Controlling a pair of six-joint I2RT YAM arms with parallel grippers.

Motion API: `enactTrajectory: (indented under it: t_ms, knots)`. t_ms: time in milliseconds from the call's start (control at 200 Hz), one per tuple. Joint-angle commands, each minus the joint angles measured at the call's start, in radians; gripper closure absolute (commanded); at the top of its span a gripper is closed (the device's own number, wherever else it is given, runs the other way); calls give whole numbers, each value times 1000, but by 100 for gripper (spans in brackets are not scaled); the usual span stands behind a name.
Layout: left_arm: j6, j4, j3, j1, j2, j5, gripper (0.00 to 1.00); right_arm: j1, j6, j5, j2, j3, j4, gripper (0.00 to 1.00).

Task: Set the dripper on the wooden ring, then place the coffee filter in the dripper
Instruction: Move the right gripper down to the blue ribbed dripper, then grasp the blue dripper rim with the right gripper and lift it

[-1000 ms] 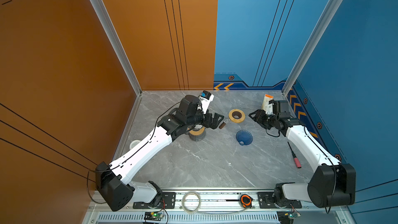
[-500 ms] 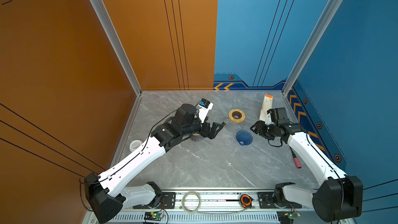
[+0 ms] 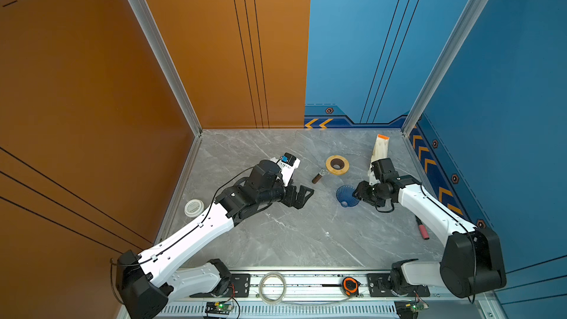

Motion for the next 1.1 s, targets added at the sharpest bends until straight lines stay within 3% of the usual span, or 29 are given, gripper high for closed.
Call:
enactTrajectory:
  t_ms: [0,330,761,1097]
  knots:
    - [-16,32,-8,-11,11,-9,2,8,-3,11,35,-5,38,49]
    - [-10,27,6,-10,51,-8,2,14,-4,11,121,24,65,60]
    - [7,16,44,-11,95,5,2,18,-3,19,147,40,67,86]
    - [10,8,66,-10,95,11,2,19,6,14,126,42,67,94]
